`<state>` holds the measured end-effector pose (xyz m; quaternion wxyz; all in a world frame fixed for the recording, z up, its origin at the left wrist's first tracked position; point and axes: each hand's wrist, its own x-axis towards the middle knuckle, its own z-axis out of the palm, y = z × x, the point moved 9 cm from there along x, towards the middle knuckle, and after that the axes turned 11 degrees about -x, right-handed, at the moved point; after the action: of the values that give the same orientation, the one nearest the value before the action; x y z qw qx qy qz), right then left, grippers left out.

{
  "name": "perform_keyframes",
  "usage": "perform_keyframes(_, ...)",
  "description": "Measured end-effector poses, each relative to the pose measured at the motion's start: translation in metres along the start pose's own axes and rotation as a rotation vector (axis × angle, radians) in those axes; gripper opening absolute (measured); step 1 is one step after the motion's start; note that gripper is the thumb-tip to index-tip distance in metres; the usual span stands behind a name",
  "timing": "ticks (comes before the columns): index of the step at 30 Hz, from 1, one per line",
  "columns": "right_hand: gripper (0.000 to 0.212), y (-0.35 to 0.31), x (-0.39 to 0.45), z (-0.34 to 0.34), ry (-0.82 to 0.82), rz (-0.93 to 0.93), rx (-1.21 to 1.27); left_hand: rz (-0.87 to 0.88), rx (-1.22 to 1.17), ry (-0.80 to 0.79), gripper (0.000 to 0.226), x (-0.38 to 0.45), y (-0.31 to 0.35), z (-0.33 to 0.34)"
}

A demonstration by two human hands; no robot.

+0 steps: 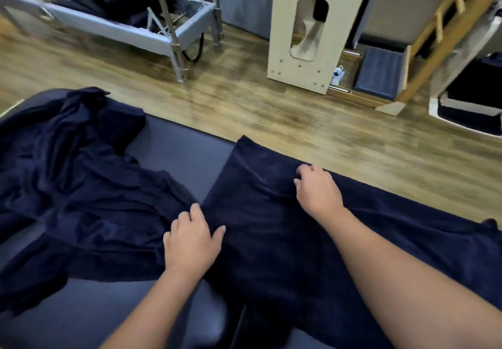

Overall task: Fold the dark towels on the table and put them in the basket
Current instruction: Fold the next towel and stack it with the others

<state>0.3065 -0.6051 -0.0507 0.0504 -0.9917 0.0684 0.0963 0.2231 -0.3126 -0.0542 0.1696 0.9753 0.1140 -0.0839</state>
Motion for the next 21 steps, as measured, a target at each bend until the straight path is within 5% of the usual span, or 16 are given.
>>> perform_keyframes(3,0.032,-0.007,0.027,0.004,-0.075,0.092,-0.027,-0.096,-0.221,-0.018,0.049,0.006,-0.021,-0.005)
perform_keyframes(6,0.013,-0.009,0.048,-0.003,-0.013,0.155,-0.035,-0.125,-0.444,-0.042,0.032,0.009,-0.034,-0.008)
perform_keyframes(9,0.01,-0.01,0.061,-0.025,0.172,0.166,0.019,-0.139,-0.591,-0.093,0.033,0.01,-0.04,-0.01)
perform_keyframes(11,0.013,-0.006,0.071,-0.03,0.203,0.208,0.024,-0.14,-0.471,-0.188,0.055,0.008,-0.044,-0.001)
perform_keyframes(14,0.017,-0.026,0.084,-0.014,0.075,0.098,-0.031,-0.084,-0.369,-0.172,0.045,0.003,-0.043,-0.004)
perform_keyframes(17,0.032,-0.078,0.088,-0.009,0.045,-0.106,0.03,-0.059,-0.628,-0.127,0.038,-0.003,-0.045,-0.011)
perform_keyframes(21,0.03,-0.111,0.104,0.004,-0.065,-0.031,0.073,-0.113,-0.885,-0.241,0.033,-0.012,-0.047,-0.005)
